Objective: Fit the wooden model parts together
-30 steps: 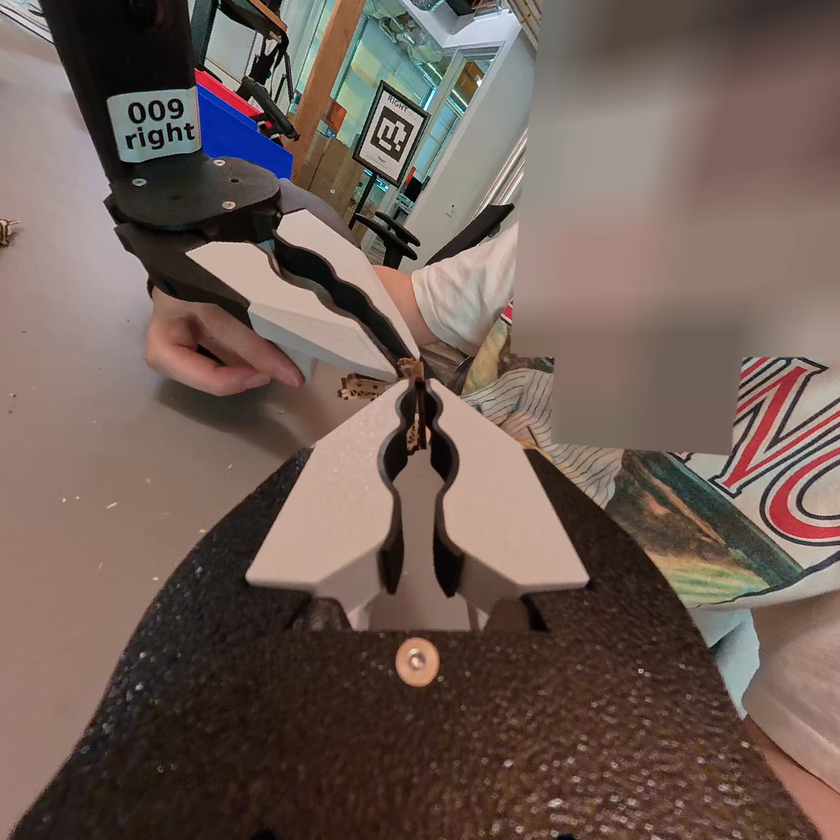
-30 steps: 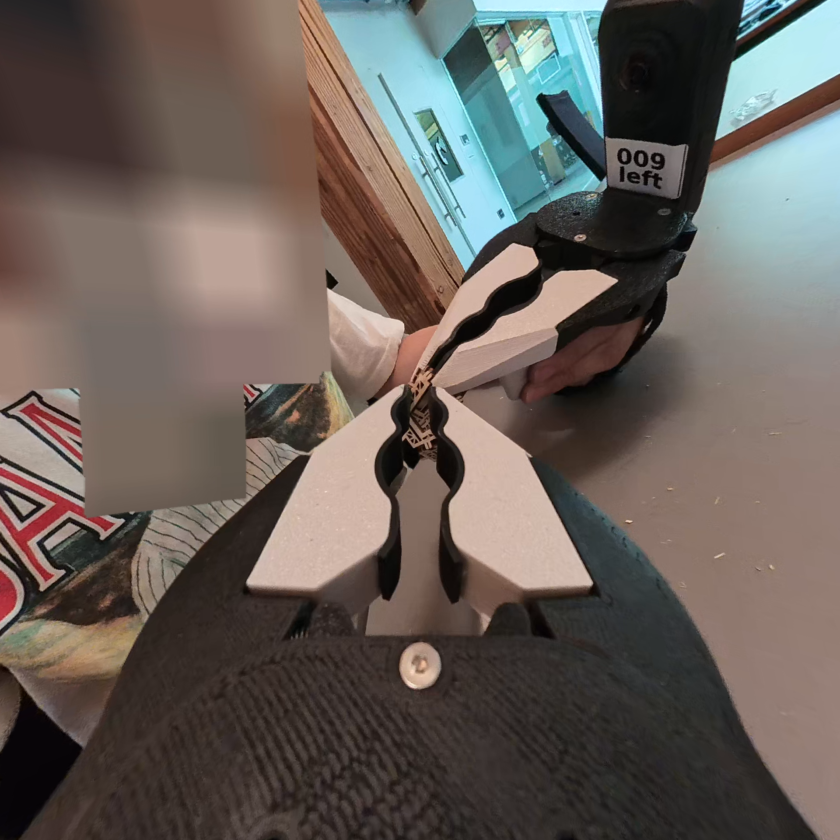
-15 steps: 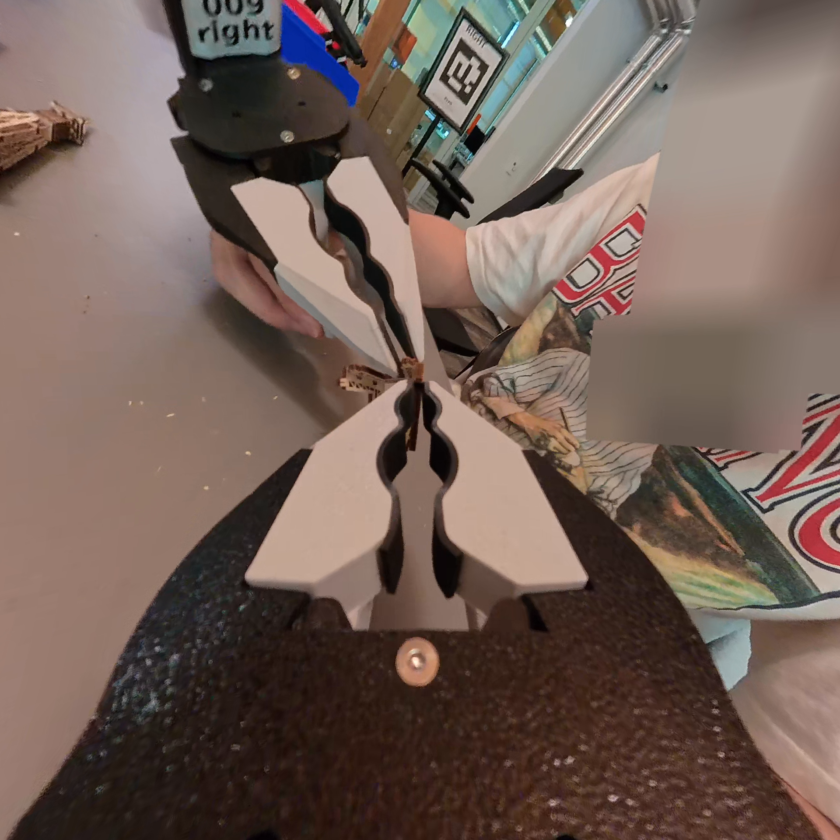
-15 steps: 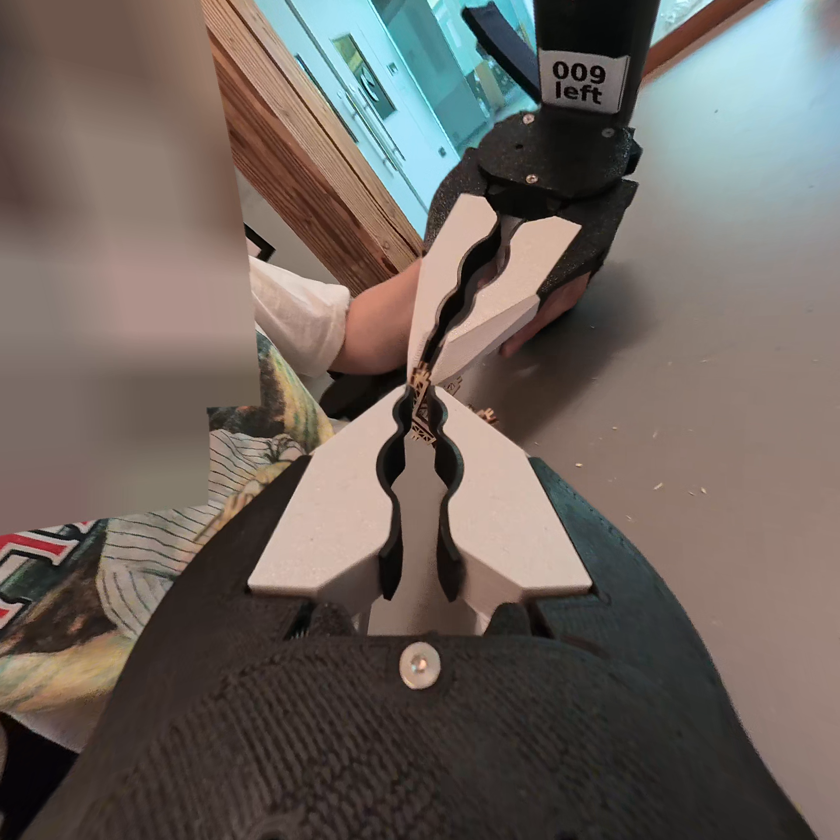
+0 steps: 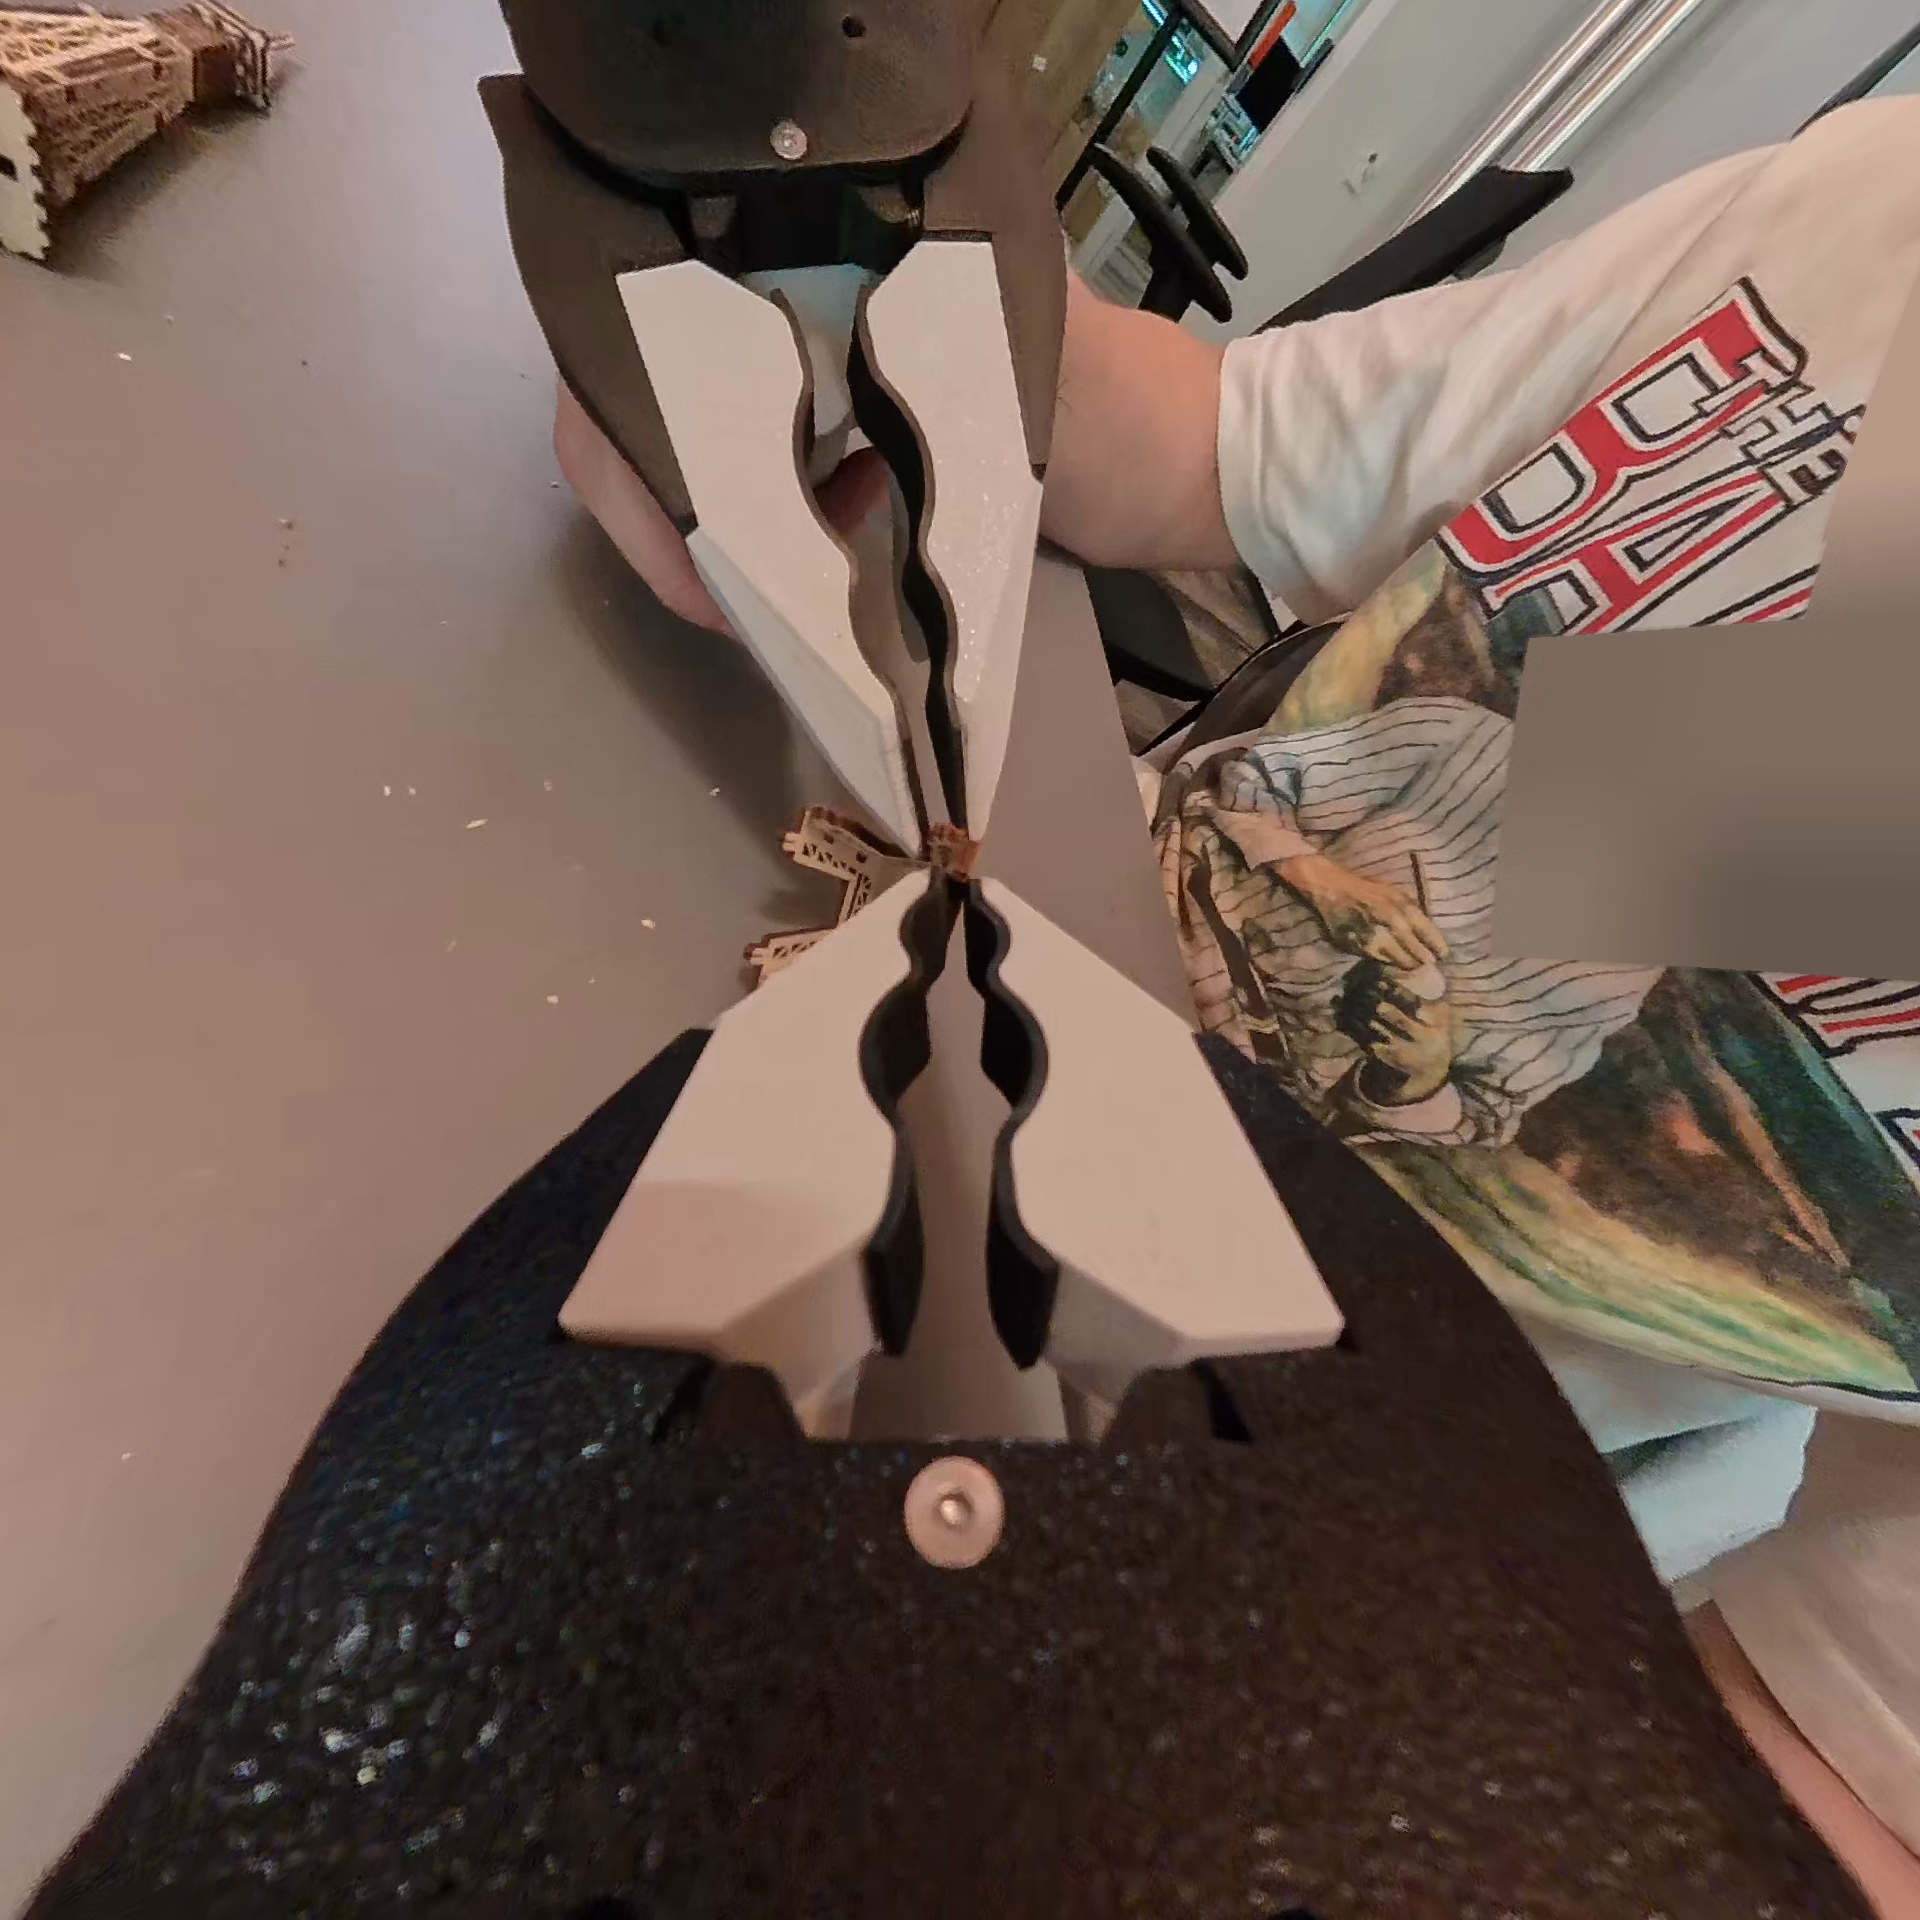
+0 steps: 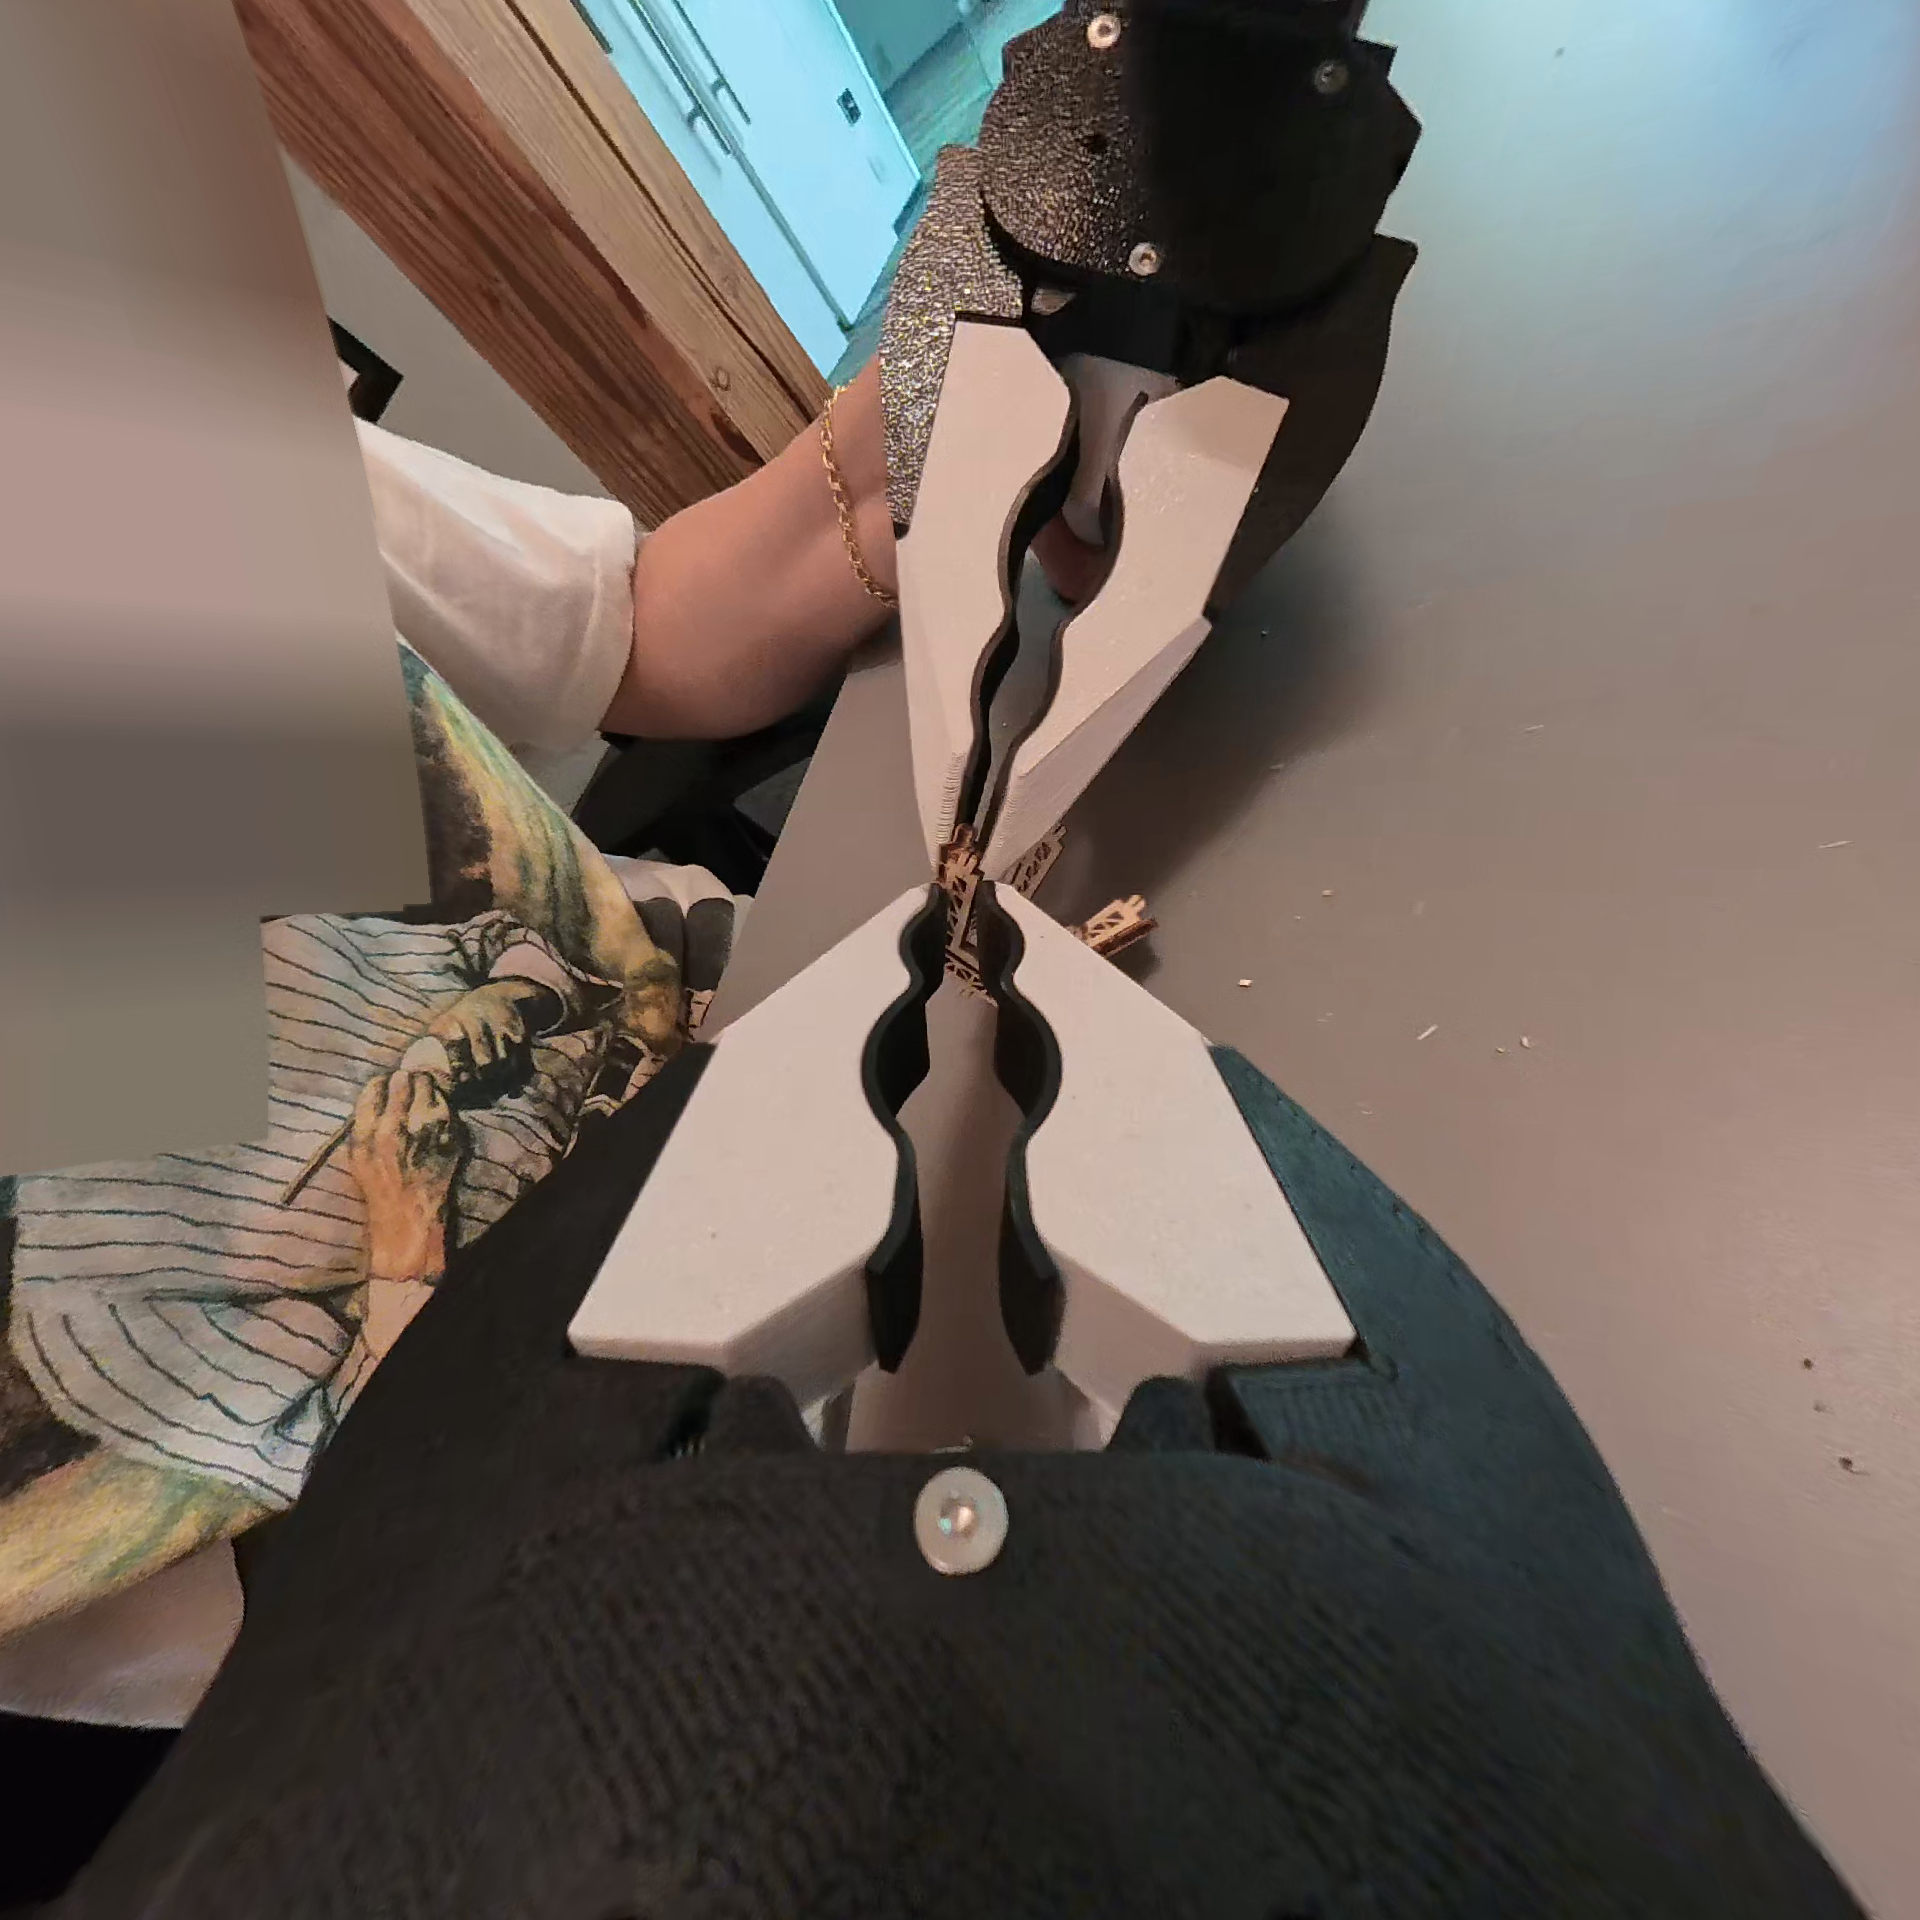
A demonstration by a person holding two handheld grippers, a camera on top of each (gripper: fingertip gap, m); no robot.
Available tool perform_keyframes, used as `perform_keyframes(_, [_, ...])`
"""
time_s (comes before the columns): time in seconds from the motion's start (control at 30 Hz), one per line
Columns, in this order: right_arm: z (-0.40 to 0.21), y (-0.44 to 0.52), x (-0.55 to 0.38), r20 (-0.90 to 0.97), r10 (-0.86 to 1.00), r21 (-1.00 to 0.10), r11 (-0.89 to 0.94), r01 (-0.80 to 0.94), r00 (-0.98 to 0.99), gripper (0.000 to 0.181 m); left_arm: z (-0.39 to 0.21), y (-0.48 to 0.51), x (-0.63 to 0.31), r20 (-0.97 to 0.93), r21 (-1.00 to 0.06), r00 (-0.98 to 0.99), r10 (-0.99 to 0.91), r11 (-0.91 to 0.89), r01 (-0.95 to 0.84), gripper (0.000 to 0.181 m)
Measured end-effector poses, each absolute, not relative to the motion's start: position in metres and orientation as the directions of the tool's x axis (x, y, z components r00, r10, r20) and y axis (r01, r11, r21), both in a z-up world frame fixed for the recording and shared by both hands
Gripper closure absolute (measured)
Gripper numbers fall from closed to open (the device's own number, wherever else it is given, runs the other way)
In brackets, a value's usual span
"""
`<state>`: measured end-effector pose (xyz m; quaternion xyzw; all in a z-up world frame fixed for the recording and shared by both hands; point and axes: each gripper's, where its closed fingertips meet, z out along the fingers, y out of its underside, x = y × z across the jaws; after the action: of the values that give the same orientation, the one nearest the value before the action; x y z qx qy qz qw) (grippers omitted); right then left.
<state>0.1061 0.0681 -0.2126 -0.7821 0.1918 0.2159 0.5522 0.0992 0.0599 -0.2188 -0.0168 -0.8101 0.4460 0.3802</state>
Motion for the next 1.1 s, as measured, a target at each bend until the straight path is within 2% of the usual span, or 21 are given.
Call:
perform_keyframes(0.13, [-0.221,0.070,0.102,-0.542,-0.069,-0.764,-0.375,-0.525,0.838,0.178,-0.227,0.062,0.095,0.592,-0.719,-0.718,0.365,0.643,-0.265,0.181])
perform_keyframes(0.5, [-0.227,0.070,0.108,-0.530,-0.123,-0.755,-0.382,-0.533,0.839,0.179,-0.231,0.062,0.099,0.605,-0.696,-0.725,0.330,0.661,-0.280,0.181])
perform_keyframes(1.1, [-0.218,0.070,0.119,-0.518,-0.139,-0.787,-0.309,-0.534,0.844,0.179,-0.222,0.061,0.110,0.620,-0.715,-0.716,0.321,0.607,-0.347,0.181])
